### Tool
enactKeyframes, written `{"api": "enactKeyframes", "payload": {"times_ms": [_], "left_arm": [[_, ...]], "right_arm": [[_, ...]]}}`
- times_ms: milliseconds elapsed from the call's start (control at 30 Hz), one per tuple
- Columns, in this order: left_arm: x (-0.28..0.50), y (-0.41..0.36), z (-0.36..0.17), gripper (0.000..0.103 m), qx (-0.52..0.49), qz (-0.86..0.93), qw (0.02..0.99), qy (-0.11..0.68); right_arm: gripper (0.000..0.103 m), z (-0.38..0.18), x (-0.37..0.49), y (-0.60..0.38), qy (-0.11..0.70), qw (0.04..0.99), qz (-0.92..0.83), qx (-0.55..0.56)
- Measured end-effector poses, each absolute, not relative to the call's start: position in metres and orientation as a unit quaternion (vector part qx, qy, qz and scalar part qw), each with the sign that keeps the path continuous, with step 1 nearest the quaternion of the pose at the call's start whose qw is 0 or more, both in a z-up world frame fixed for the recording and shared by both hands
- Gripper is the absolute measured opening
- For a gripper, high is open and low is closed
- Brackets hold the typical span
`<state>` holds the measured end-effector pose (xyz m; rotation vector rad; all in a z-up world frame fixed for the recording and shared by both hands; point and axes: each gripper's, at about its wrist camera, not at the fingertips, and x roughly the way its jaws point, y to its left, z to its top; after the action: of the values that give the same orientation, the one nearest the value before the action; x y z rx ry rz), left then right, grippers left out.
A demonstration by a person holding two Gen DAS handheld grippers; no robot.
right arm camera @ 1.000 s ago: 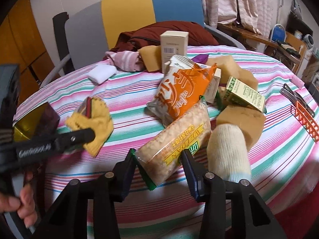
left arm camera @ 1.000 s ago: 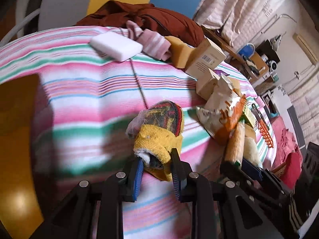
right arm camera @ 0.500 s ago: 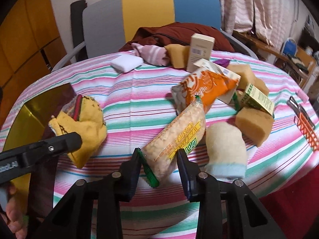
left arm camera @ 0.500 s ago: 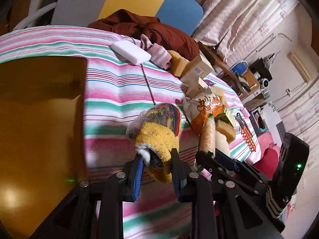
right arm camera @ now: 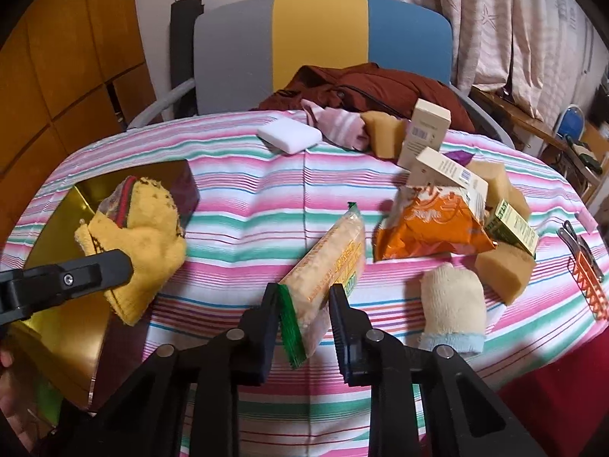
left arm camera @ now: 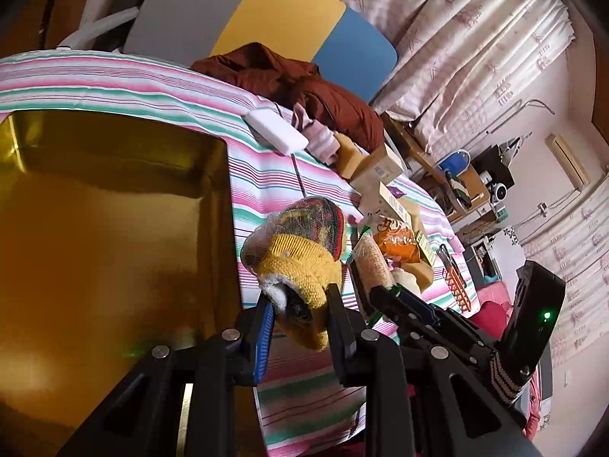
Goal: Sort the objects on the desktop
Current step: 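Carry the sock and cracker bag into the gold tray and open both grippers, then move both open grippers from the tray back to the pile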
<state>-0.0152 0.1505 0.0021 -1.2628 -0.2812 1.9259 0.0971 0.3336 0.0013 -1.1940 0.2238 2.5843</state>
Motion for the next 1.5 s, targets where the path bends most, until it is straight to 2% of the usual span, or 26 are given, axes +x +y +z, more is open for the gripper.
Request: {"api": "enactKeyframes", "payload": {"times_ms": [500, 700, 867, 1000, 1100, 1167, 1367, 1467, 1500], "left_arm": [[-0.049, 0.063, 0.002, 0.025, -0.487, 0.793, 0.33, -0.157], [-0.087, 0.019, -0.01, 0.025, -0.491, 0.811, 0.277, -0.157], [-0.121, 0.001, -0.027, 0.025, -0.509, 0.821, 0.225, -0.126], [-0.146, -0.008, -0.034, 0.025, -0.509, 0.83, 0.2, -0.109], [-0.158, -0.01, -0.029, 0.034, -0.505, 0.839, 0.179, -0.093], [-0.159, -0.012, -0.022, 0.051, -0.497, 0.845, 0.174, -0.09], [-0.151, -0.03, -0.009, 0.053, -0.48, 0.851, 0.165, -0.132], [-0.141, -0.037, -0.007, 0.053, -0.475, 0.851, 0.159, -0.156], [-0.137, -0.036, -0.006, 0.053, -0.473, 0.853, 0.155, -0.156]], "right_arm": [[0.019, 0.06, 0.075, 0.29, 0.053, 0.091, 0.931, -0.348], [0.019, 0.086, 0.037, 0.255, 0.057, 0.023, 0.941, -0.334], [0.017, 0.081, -0.008, 0.206, 0.083, -0.066, 0.926, -0.362], [0.014, 0.053, -0.049, 0.164, 0.107, -0.115, 0.898, -0.412], [0.014, 0.033, -0.072, 0.144, 0.114, -0.126, 0.882, -0.439], [0.014, 0.026, -0.078, 0.139, 0.113, -0.126, 0.878, -0.449], [0.016, 0.019, -0.07, 0.145, 0.116, -0.12, 0.875, -0.455], [0.031, 0.023, -0.063, 0.153, 0.113, -0.118, 0.878, -0.45], [0.042, 0.025, -0.06, 0.155, 0.111, -0.115, 0.88, -0.447]]}}
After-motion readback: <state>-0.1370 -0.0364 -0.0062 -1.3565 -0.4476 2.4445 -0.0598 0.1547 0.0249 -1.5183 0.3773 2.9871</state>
